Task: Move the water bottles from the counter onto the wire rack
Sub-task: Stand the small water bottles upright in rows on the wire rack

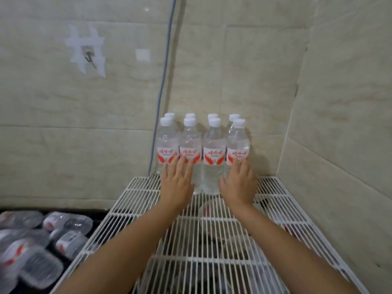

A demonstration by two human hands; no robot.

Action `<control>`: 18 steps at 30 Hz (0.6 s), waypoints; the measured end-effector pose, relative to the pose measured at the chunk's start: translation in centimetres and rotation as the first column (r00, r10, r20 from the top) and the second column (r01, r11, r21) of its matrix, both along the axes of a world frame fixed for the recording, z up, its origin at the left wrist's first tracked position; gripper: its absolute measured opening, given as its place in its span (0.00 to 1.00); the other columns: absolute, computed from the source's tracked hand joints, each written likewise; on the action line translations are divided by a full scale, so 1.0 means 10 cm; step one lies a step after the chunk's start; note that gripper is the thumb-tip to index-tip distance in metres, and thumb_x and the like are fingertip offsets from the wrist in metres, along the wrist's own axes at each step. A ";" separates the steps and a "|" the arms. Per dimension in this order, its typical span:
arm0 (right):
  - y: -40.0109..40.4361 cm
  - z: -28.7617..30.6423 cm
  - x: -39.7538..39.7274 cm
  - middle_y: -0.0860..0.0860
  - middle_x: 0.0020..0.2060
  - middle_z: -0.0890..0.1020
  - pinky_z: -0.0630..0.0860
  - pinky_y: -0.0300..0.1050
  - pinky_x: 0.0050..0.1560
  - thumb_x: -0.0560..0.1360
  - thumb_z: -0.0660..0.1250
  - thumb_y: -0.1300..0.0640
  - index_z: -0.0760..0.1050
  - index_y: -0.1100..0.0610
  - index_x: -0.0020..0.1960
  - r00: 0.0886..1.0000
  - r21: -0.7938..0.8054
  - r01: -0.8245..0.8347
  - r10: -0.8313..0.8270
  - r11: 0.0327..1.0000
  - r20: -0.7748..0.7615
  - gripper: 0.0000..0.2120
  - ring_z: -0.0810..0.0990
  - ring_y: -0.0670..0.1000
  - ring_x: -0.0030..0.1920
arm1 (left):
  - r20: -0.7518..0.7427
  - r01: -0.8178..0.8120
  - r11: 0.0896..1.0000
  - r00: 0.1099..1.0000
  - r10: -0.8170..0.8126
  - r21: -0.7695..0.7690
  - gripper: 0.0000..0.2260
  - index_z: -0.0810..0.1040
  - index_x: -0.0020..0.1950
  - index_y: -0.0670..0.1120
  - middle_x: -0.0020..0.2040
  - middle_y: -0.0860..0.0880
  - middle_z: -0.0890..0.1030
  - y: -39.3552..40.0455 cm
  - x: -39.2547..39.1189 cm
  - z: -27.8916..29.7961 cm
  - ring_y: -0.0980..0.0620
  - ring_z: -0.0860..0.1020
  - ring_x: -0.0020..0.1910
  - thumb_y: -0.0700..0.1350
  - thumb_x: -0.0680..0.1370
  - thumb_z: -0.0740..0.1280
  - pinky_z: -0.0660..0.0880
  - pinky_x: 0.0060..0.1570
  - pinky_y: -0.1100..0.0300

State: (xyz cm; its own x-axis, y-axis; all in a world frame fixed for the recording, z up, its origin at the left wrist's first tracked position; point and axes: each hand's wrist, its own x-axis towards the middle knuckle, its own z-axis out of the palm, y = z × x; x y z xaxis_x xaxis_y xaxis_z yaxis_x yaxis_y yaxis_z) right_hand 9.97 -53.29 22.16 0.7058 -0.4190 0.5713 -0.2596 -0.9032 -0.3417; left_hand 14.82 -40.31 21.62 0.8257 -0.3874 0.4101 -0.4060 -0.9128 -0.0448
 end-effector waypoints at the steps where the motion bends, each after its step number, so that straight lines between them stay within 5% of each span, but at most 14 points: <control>1: 0.09 0.00 0.01 0.65 0.61 0.74 0.71 0.60 0.61 0.68 0.72 0.58 0.70 0.66 0.63 0.999 -0.054 -0.048 0.048 0.997 0.009 0.27 0.72 0.65 0.62 | -0.003 -0.031 0.998 1.000 0.031 -0.049 0.31 0.40 0.75 0.47 0.77 0.46 0.42 0.16 -0.03 0.02 0.46 0.40 0.75 0.53 0.80 0.54 0.36 0.72 0.49; 6: 0.86 0.08 0.02 0.65 0.66 0.70 0.60 0.64 0.67 0.70 0.69 0.61 0.71 0.66 0.63 0.959 -0.133 -0.283 0.281 0.950 -0.037 0.23 0.65 0.66 0.68 | -0.019 -0.208 0.968 0.978 0.208 -0.137 0.21 0.60 0.72 0.44 0.76 0.46 0.53 1.29 -0.16 -0.03 0.45 0.47 0.75 0.48 0.80 0.55 0.46 0.72 0.49; 11: 2.07 0.06 0.14 0.68 0.54 0.77 0.70 0.66 0.58 0.64 0.68 0.61 0.77 0.68 0.47 0.892 -0.208 -0.451 0.441 0.868 -0.097 0.14 0.75 0.69 0.55 | -0.079 -0.491 0.860 0.871 0.484 -0.142 0.17 0.72 0.64 0.42 0.71 0.44 0.65 2.66 -0.35 -0.24 0.44 0.57 0.72 0.47 0.79 0.57 0.53 0.69 0.52; 15: 3.21 -0.08 0.20 0.61 0.59 0.73 0.64 0.56 0.64 0.73 0.63 0.58 0.73 0.64 0.57 0.806 -0.214 -0.582 0.520 0.785 -0.284 0.16 0.68 0.62 0.63 | -0.050 -0.636 0.763 0.771 0.635 -0.115 0.11 0.82 0.41 0.41 0.45 0.43 0.81 3.71 -0.68 -0.49 0.42 0.77 0.51 0.45 0.69 0.62 0.74 0.50 0.54; 18: 4.03 -0.36 0.24 0.58 0.62 0.71 0.62 0.54 0.64 0.76 0.59 0.54 0.70 0.60 0.62 0.726 -0.192 -0.659 0.549 0.727 -0.414 0.17 0.66 0.59 0.65 | -0.226 -0.684 0.720 0.725 0.651 -0.118 0.12 0.79 0.48 0.36 0.52 0.37 0.79 4.37 -0.83 -0.80 0.37 0.75 0.54 0.43 0.72 0.63 0.71 0.52 0.48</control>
State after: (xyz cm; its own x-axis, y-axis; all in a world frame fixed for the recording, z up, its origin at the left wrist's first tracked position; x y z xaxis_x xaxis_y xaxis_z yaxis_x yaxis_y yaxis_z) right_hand 12.33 -12.99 18.53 0.9006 0.3182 0.2961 0.3398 -0.9402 -0.0231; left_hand 6.53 3.41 13.63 0.8983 0.3572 0.2559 0.3262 -0.9323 0.1564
